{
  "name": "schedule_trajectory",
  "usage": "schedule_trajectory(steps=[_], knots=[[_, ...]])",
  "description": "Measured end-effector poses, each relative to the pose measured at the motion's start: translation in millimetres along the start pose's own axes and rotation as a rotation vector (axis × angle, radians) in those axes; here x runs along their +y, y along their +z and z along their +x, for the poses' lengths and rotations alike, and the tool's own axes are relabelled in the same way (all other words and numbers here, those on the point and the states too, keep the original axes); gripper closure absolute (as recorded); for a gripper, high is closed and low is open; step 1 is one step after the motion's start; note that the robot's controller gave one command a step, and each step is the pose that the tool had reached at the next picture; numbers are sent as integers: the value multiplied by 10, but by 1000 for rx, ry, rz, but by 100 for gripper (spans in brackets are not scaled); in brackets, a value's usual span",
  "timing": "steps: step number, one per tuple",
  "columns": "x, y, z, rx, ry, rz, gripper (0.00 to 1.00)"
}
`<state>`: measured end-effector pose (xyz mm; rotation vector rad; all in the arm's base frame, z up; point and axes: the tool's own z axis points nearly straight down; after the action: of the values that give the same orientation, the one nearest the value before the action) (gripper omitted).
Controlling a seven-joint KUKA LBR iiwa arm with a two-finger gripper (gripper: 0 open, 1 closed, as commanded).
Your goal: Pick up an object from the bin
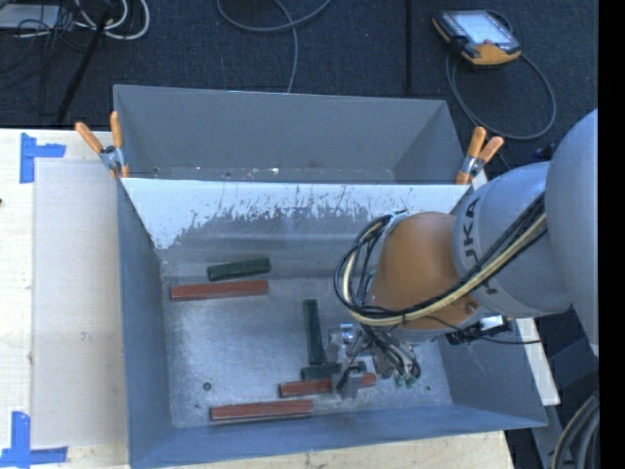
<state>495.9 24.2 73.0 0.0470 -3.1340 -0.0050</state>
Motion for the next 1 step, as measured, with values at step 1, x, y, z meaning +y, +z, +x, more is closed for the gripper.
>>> schedule_trajectory(steps=[1], knots=[[-214,-2,-18,-7,0,-4,100]])
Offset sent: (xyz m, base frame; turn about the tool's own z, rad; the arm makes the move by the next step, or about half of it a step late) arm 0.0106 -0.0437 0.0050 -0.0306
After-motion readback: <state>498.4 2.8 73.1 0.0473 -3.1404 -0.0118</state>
